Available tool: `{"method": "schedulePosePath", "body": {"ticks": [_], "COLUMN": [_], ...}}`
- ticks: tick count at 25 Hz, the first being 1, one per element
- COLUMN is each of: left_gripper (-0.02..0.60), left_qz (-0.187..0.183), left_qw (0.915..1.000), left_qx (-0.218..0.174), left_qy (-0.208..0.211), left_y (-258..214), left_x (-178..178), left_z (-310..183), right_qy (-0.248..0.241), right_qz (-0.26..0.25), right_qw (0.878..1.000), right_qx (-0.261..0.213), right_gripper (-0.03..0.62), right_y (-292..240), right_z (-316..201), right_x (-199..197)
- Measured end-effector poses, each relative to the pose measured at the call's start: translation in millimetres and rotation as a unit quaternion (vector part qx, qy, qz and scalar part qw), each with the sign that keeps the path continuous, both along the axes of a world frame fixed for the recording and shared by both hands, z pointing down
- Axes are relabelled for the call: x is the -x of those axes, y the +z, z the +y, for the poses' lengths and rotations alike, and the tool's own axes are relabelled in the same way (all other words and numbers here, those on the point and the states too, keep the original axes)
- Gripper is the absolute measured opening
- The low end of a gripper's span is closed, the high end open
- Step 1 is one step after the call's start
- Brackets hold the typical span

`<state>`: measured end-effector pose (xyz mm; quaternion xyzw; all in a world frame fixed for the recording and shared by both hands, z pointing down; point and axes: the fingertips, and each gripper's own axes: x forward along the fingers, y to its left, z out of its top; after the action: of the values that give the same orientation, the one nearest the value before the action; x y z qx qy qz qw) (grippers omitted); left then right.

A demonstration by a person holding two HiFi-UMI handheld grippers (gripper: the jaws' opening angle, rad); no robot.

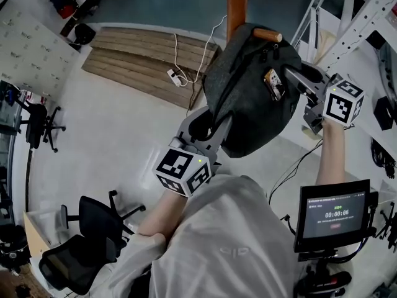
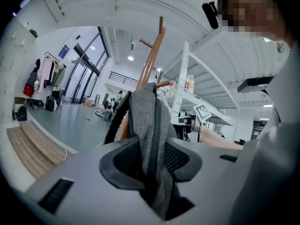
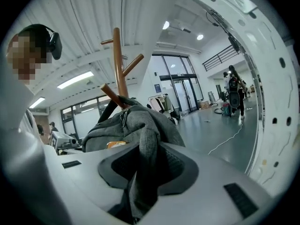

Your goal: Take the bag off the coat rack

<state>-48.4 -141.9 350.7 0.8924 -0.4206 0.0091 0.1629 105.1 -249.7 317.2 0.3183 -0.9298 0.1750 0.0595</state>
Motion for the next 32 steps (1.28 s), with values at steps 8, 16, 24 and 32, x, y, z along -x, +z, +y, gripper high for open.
{"method": "schedulePosePath", "body": {"ticks": [8,16,24,32], "left_gripper": [0.117,0.114,0.112,0.11], "left_qz": [-0.001,-0.013,-0.012,-0.018], "left_qw": [1.0,0.9997,0.9994,0.9981], "left_qx": [0.0,-0.015,-0.006,-0.009], "left_qy": [0.004,0.015,0.033,0.058], "left_y": [-9,-26,-32,-38], "left_x": [5,1,-7,-17], "left_z": [-3,-2,1,-1], "right_qy": [0.02,0.02,0.027,0.046], "right_qz": [-0.022,-0.043,-0.04,-0.054], "right_qw": [1.0,0.999,0.999,0.997], "right_qx": [0.002,-0.006,-0.005,-0.004], "right_gripper": [0.112,0.112,0.112,0.112], "right_y": [-9,-25,-32,-35], "right_z": [4,7,12,17], "right_x": [-2,-7,-16,-30]}}
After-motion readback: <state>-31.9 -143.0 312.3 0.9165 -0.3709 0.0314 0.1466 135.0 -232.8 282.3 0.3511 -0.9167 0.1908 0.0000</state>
